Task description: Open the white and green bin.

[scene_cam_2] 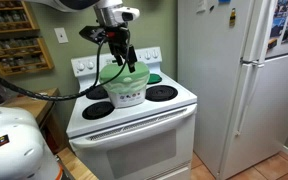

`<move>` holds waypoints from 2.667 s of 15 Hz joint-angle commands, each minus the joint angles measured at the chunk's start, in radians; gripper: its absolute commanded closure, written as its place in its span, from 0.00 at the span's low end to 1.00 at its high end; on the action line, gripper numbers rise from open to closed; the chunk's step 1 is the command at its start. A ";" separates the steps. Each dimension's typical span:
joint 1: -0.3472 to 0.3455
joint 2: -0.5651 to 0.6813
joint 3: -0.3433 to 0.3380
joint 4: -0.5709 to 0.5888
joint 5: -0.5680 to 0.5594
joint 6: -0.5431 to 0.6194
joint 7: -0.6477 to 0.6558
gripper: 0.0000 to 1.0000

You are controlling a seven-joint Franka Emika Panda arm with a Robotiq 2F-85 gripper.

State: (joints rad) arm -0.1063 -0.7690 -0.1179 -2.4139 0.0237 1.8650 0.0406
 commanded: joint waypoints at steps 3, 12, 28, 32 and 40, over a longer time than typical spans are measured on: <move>-0.007 0.002 0.004 0.002 0.004 -0.002 -0.004 0.00; 0.043 0.053 -0.050 -0.073 0.351 -0.121 -0.014 0.00; 0.013 0.237 -0.098 -0.073 0.609 -0.057 -0.039 0.00; -0.016 0.251 -0.066 -0.072 0.661 -0.048 -0.080 0.00; -0.003 0.283 -0.077 -0.069 0.735 -0.039 -0.129 0.00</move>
State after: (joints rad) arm -0.1085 -0.5052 -0.1893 -2.4853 0.6997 1.8268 -0.0470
